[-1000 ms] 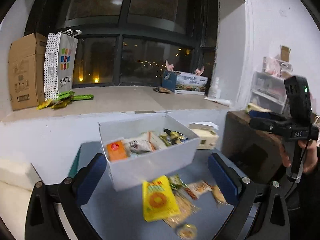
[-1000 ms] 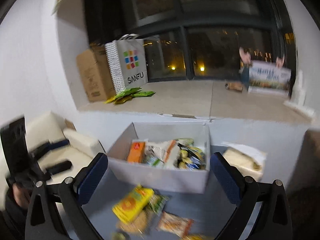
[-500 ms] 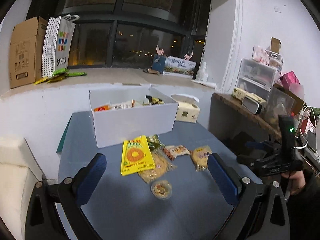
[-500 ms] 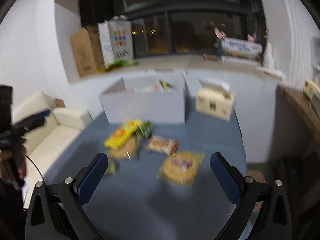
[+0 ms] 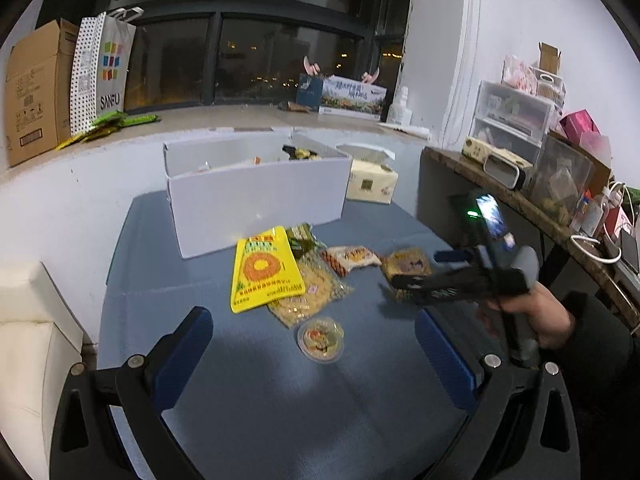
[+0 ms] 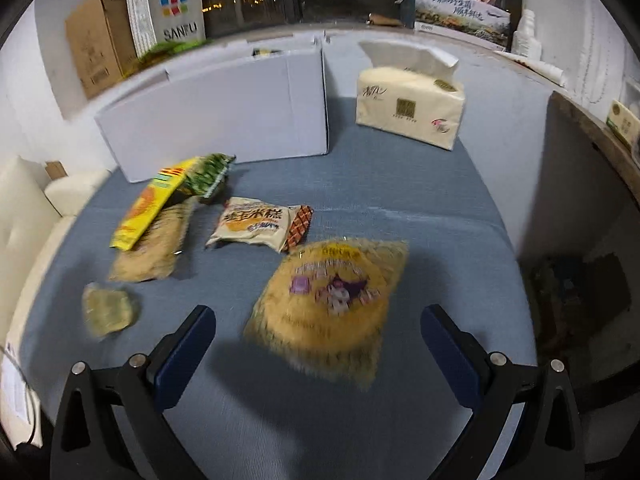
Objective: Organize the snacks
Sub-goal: 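Withdraw both tools back over the remaining snacks, then grasp the Lay's yellow cracker bag with right tool while left tool grasps jelly cup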
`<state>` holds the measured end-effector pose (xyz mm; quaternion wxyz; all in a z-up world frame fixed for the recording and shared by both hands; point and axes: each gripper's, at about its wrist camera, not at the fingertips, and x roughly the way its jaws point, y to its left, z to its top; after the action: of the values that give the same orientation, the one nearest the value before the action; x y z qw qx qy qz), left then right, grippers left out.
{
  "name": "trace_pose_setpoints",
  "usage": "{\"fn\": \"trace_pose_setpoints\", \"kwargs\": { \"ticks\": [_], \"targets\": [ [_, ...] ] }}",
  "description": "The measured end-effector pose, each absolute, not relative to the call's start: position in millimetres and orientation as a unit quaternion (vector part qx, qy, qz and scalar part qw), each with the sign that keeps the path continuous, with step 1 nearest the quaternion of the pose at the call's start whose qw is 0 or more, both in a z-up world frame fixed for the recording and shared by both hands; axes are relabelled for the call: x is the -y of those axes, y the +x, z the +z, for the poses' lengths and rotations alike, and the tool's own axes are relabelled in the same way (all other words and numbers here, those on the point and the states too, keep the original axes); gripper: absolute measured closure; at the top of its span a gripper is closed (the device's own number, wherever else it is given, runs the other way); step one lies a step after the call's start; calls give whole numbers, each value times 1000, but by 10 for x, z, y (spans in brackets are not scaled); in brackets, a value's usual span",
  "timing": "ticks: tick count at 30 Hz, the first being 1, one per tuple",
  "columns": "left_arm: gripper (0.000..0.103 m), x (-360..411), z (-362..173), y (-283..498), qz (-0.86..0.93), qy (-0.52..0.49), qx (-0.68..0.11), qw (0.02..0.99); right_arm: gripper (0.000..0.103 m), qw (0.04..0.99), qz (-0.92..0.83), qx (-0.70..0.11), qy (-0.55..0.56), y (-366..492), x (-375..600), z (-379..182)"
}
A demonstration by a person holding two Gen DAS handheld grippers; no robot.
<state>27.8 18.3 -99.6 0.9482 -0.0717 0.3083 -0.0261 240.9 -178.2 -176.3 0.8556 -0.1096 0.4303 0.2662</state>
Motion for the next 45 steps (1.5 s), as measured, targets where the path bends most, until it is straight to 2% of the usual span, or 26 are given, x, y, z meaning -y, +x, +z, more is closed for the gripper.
{"fn": "trace_pose_setpoints", "kwargs": {
  "ticks": [5,7,9,15,28,29,30,31,32,33,39,45],
  "targets": [
    [0,-152,-1112,326,-27,-63,-325,943,1,850,235,-445,-154,2547,1572,-1988],
    [0,-144,-1157,356,-30,-62,-332,941,9,849,247,-447,-134,2552,1606,-1995],
    [0,-118,-1204,384,-33,-61,-339,938,25,854,244,-442,-129,2540,1640,-1966],
    [0,-12,-1382,540,-61,-51,-368,926,25,850,269,-446,-80,2464,1866,-1877],
    [2,-72,-1880,1164,-97,-78,-424,897,25,877,320,-358,4,1868,2487,-1260],
    [4,-50,-1939,1205,-92,-74,-434,893,25,878,320,-356,6,1856,2507,-1252],
    [11,-30,-1984,1226,-90,-69,-439,891,25,878,320,-355,7,1836,2515,-1244],
    [23,-6,-1985,1213,-83,-58,-430,897,25,878,321,-356,8,1842,2517,-1240],
    [28,20,-1990,1210,-86,-51,-428,898,25,876,323,-358,11,1840,2516,-1246],
    [56,43,-1981,1205,-83,-39,-428,899,25,875,324,-358,11,1844,2514,-1254],
    [55,22,-1906,1064,-91,-55,-417,903,25,868,339,-362,7,1832,2432,-1306],
    [55,-59,-1582,859,-91,-71,-371,921,25,864,350,-361,1,1784,2379,-1308]
  ]
}}
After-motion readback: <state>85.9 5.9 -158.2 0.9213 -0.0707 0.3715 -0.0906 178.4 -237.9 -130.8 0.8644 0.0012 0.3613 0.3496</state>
